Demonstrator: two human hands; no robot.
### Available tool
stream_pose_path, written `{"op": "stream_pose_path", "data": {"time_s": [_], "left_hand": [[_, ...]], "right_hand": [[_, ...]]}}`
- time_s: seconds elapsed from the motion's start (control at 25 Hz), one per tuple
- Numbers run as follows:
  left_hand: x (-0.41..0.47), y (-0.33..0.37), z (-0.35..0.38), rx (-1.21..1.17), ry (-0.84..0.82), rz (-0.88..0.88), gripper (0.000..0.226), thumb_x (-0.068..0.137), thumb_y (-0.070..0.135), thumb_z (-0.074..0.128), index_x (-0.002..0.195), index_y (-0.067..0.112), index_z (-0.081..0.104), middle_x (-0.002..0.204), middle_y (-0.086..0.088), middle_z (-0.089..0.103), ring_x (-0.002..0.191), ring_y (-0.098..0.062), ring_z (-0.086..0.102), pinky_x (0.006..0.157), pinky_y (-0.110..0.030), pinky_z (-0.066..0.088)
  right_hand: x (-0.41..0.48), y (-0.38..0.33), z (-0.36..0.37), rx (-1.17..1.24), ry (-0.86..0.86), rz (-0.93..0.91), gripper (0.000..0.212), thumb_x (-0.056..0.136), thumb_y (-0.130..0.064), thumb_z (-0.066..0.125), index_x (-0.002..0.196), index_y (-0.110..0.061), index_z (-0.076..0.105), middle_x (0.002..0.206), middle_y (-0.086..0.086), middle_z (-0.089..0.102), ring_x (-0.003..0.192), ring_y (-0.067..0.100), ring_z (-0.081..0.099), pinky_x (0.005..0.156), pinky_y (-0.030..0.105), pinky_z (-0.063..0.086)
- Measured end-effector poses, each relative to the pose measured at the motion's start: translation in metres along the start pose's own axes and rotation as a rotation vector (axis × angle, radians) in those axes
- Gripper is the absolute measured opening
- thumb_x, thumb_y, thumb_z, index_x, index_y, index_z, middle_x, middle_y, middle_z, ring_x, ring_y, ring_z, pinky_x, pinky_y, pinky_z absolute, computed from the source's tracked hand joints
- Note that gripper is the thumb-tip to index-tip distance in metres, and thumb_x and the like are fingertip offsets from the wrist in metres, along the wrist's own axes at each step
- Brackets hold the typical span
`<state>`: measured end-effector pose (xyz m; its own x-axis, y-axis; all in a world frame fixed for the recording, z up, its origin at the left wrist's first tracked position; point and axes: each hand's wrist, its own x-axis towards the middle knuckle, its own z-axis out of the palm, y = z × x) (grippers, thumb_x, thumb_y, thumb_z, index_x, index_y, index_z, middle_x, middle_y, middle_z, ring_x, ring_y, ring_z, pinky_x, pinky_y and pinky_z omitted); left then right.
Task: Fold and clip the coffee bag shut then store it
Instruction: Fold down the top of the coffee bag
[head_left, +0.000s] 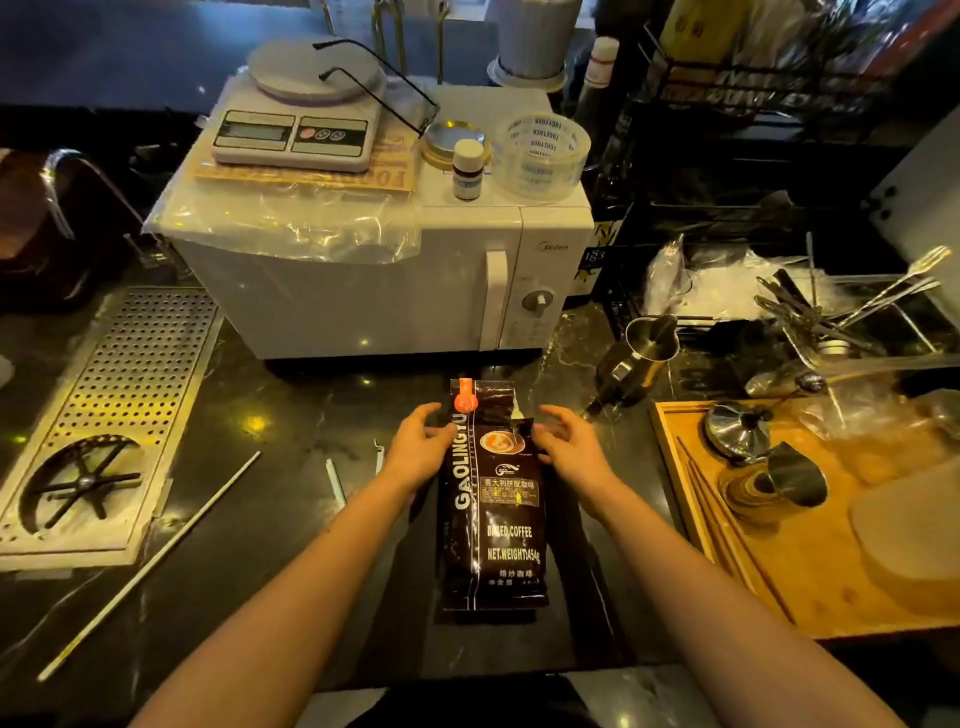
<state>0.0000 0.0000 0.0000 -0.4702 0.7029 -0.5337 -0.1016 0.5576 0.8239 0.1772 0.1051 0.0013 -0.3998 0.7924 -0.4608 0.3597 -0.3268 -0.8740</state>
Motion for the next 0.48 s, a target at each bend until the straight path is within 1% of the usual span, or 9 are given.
{"op": "stream_pose_path", "data": {"time_s": [0.08,0.12,0.2,0.24,0.32,0.4,0.48], "left_hand": [[0.000,0.002,0.008,-0.112,0.022,-0.022,0.041,0.095,0.016,0.059,0.135,0.015,0.049,0.096,-0.009,0.071,0.089,-0.024,0.071,0.088,-0.044,0.057],[0.001,0.000,0.012,-0.158,0.035,-0.025,0.036,0.095,0.014,0.058,0.131,0.015,0.053,0.093,-0.010,0.073,0.086,-0.024,0.072,0.085,-0.043,0.058],[-0.001,-0.002,0.018,-0.190,0.076,-0.046,0.028,0.095,0.011,0.057,0.122,0.014,0.060,0.093,-0.013,0.074,0.085,-0.026,0.072,0.082,-0.043,0.059],[-0.003,-0.002,0.020,-0.183,0.095,-0.044,0.025,0.095,0.010,0.056,0.119,0.012,0.062,0.095,-0.014,0.074,0.085,-0.027,0.072,0.081,-0.043,0.059],[-0.005,-0.001,0.021,-0.195,0.136,-0.025,0.020,0.095,0.008,0.055,0.112,0.009,0.066,0.096,-0.016,0.073,0.086,-0.028,0.071,0.081,-0.044,0.058],[-0.008,-0.001,0.022,-0.215,0.172,0.016,0.016,0.095,0.006,0.055,0.100,0.013,0.069,0.097,-0.015,0.072,0.090,-0.030,0.070,0.082,-0.045,0.058],[-0.013,0.001,0.021,-0.224,0.192,0.063,0.020,0.095,0.005,0.056,0.092,0.018,0.070,0.100,-0.016,0.072,0.093,-0.032,0.070,0.083,-0.046,0.058]], "right_hand": [[0.002,-0.002,0.001,0.007,-0.039,0.020,0.035,0.095,-0.008,0.056,0.130,-0.011,0.052,0.119,0.019,0.061,0.101,0.024,0.063,0.082,0.035,0.055],[0.004,0.000,0.000,0.009,-0.051,0.024,0.033,0.095,-0.006,0.055,0.127,-0.010,0.054,0.113,0.018,0.064,0.096,0.023,0.065,0.078,0.034,0.057],[0.006,0.001,0.000,0.005,-0.060,0.011,0.031,0.095,-0.004,0.054,0.126,-0.009,0.057,0.097,0.013,0.066,0.079,0.016,0.065,0.061,0.023,0.056],[0.005,0.001,0.000,0.002,-0.066,0.000,0.031,0.095,-0.003,0.053,0.125,-0.009,0.058,0.095,0.013,0.067,0.076,0.016,0.066,0.058,0.021,0.055],[0.009,0.003,-0.001,0.013,-0.068,-0.011,0.027,0.095,-0.004,0.055,0.121,-0.007,0.061,0.102,0.018,0.069,0.085,0.024,0.069,0.066,0.027,0.057],[0.009,0.006,-0.001,0.011,-0.049,-0.034,0.021,0.094,-0.004,0.056,0.112,-0.007,0.066,0.104,0.020,0.071,0.095,0.032,0.070,0.074,0.035,0.059],[0.006,0.004,-0.001,0.017,-0.024,-0.062,0.016,0.093,-0.003,0.057,0.104,-0.007,0.068,0.099,0.017,0.072,0.093,0.031,0.070,0.073,0.035,0.059]]}}
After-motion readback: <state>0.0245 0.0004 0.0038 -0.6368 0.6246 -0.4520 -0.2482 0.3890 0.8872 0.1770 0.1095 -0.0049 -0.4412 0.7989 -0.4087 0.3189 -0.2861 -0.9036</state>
